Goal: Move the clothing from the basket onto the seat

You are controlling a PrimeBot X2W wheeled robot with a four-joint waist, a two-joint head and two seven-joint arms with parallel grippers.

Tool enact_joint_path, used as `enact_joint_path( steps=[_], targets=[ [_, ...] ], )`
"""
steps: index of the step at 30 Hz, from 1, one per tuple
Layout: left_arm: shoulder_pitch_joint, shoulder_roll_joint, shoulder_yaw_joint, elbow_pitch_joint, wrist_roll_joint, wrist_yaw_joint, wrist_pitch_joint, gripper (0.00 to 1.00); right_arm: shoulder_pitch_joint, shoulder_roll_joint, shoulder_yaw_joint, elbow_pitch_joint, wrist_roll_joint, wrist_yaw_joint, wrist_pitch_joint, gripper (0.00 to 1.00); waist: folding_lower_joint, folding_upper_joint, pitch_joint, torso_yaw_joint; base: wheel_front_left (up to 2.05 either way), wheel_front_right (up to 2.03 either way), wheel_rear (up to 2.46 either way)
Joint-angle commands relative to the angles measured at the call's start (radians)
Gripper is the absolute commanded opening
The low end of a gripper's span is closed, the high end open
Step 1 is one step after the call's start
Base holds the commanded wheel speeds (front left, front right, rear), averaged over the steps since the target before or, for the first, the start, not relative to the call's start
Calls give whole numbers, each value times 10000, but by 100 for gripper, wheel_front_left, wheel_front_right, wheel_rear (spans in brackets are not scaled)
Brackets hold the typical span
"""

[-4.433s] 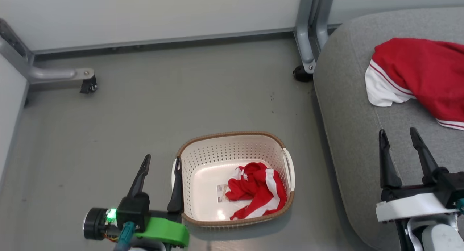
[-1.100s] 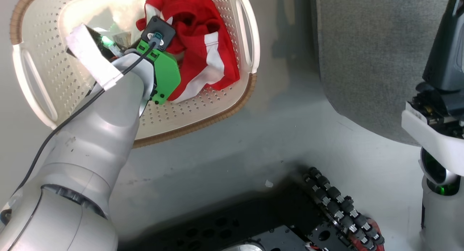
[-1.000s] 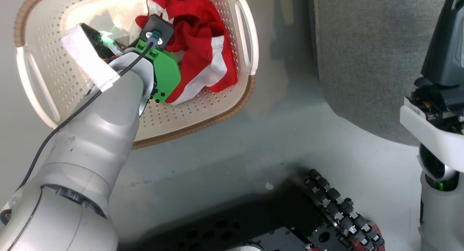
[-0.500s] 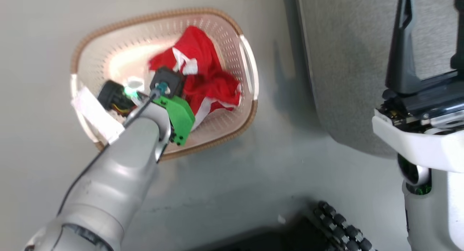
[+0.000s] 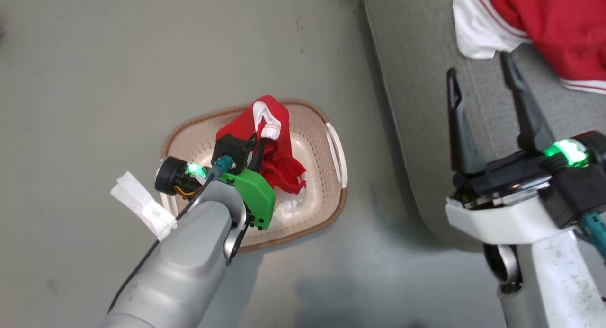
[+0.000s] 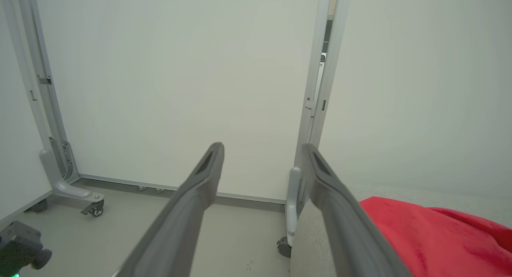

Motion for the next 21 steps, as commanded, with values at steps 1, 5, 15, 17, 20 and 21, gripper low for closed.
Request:
enact_joint_path(
  steps=[1, 5, 15, 17, 20, 21],
  targets=[
    [384, 11, 120, -204, 127, 126, -29, 0, 315, -28, 108, 178, 80, -7, -28, 100, 1, 0, -1934, 340, 0, 0, 0],
    [1062, 128, 519, -970, 250, 338, -31, 0, 821, -39, 409, 709, 230, -7, -28, 100, 1, 0, -2913, 221, 0, 0, 0],
    [2570, 450, 1342, -3033, 678, 683, -33, 0, 1946, -126, 777, 1358, 261, -7, -30, 100, 1, 0, -4410, 2, 0, 0, 0],
    [2757, 511, 1429, -3484, 768, 751, -33, 0, 2211, -118, 772, 1426, 271, -7, -30, 100, 1, 0, -4536, 65, 0, 0, 0],
    [2920, 561, 1486, -4064, 822, 829, -34, 0, 2479, -148, 819, 1513, 278, -7, -30, 100, 1, 0, -4669, 160, 0, 0, 0],
    [2966, 563, 1491, -4271, 854, 852, -34, 0, 2574, -176, 839, 1548, 275, -7, -30, 100, 1, 0, -4711, 196, 0, 0, 0]
  ],
)
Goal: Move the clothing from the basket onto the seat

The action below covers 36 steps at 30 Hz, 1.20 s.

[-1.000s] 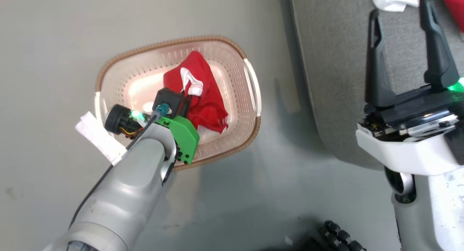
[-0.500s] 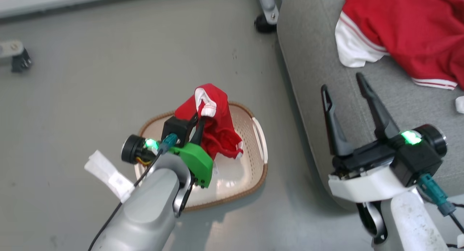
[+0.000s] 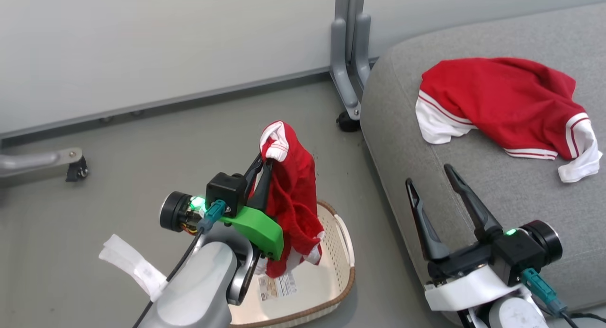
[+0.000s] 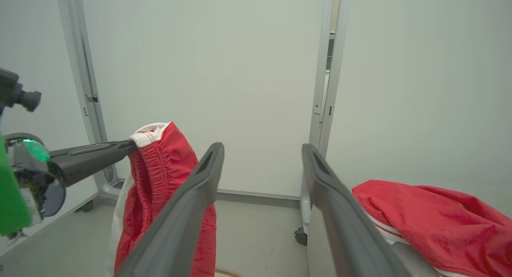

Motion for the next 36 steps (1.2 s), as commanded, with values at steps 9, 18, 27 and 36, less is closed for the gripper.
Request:
enact_joint_path(
  steps=[9, 18, 27, 36],
  targets=[
    [432, 263, -259, -1868, 258, 302, 338, 0, 354, -289, 489, 527, 221, -7, -30, 100, 2, 0, -472, 443, 0, 0, 0],
    [345, 414, -666, -3634, 591, 549, 995, 0, -492, -501, 1112, 2023, 752, -7, -30, 100, 2, 0, -171, 798, 0, 0, 0],
    [41, 452, -1068, -4812, 836, 500, 1370, 0, -1347, -570, 2012, 3325, 1582, -7, -30, 100, 2, 0, 104, 1211, 0, 0, 0],
    [136, 459, -1485, -5280, 988, 461, 1625, 0, -1882, -697, 2968, 4356, 2418, -7, -30, 89, 2, 0, 220, 1455, 0, 0, 0]
  ],
)
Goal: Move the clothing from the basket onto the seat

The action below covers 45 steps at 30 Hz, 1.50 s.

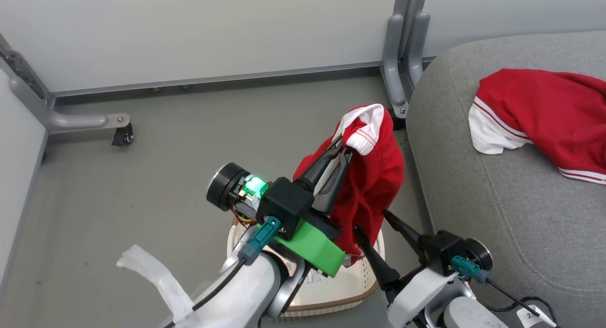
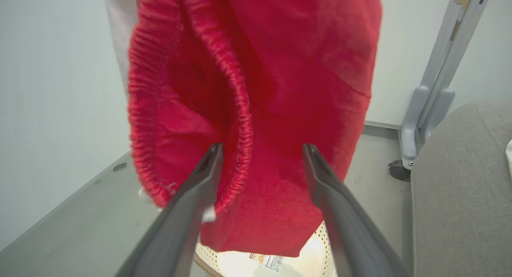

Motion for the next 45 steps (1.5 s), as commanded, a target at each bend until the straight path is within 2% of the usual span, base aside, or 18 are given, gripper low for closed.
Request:
enact_joint_path(
  steps=[1, 2, 3, 14, 27, 28, 29, 45],
  targets=[
    [-8, 46, 0, -84, 92, 18, -1, 0, -149, -28, 115, 126, 167, -7, -30, 65, 1, 0, 8, 47, 0, 0, 0],
    [-3, 52, -28, -101, 98, 20, 19, 0, -193, -47, 221, 194, 247, -7, -30, 29, 1, 0, 9, 66, 0, 0, 0],
    [-2, 54, -49, -119, 100, 23, 33, 0, -213, -66, 307, 252, 318, -7, -30, 0, 1, 0, 9, 81, 0, 0, 0],
    [71, 186, -129, -170, 46, 116, 106, 0, -315, -339, 877, 437, 826, -7, -30, 0, 1, 0, -16, 116, 0, 0, 0],
    [239, 257, -40, 330, -196, 298, 231, 0, -172, -434, 633, 116, 646, -7, -30, 0, 1, 0, -22, 75, 0, 0, 0],
    [257, 260, -33, 363, -223, 316, 248, 24, -160, -433, 625, 100, 641, -7, -30, 0, 1, 0, -26, 73, 0, 0, 0],
    [293, 280, -33, 431, -256, 317, 279, 100, -145, -434, 618, 86, 640, -7, -30, 0, 1, 0, -29, 70, 0, 0, 0],
    [488, 530, 76, 695, -509, 488, 496, 100, 54, -449, 571, 2, 649, -7, -30, 0, 1, 0, -160, 11, 0, 0, 0]
  ],
)
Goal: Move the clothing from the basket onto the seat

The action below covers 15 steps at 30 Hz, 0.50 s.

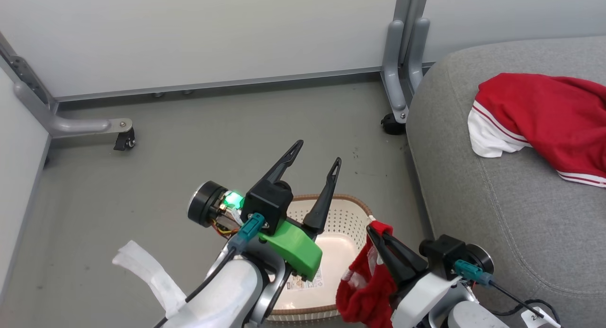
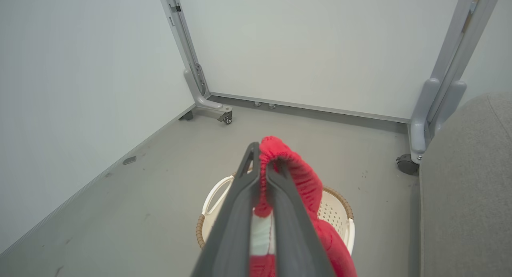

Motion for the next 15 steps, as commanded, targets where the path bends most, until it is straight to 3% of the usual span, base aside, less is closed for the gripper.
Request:
enact_joint_path(
  steps=[1, 8, 15],
  targets=[
    [193, 61, 27, -9, -34, 71, 42, 100, 65, -44, -58, -64, -54, -7, -30, 0, 0, -1, -22, -9, 0, 0, 0],
    [360, 86, 80, 23, -217, 127, 1, 100, 45, -28, -426, -339, -239, -7, -30, 0, 0, -1, 62, -155, 0, 0, 0],
    [496, 230, 325, 264, -417, 28, -656, 100, 41, 58, -1178, -1024, -644, -7, -30, 0, 0, -1, 430, -785, 0, 0, 0]
  ],
)
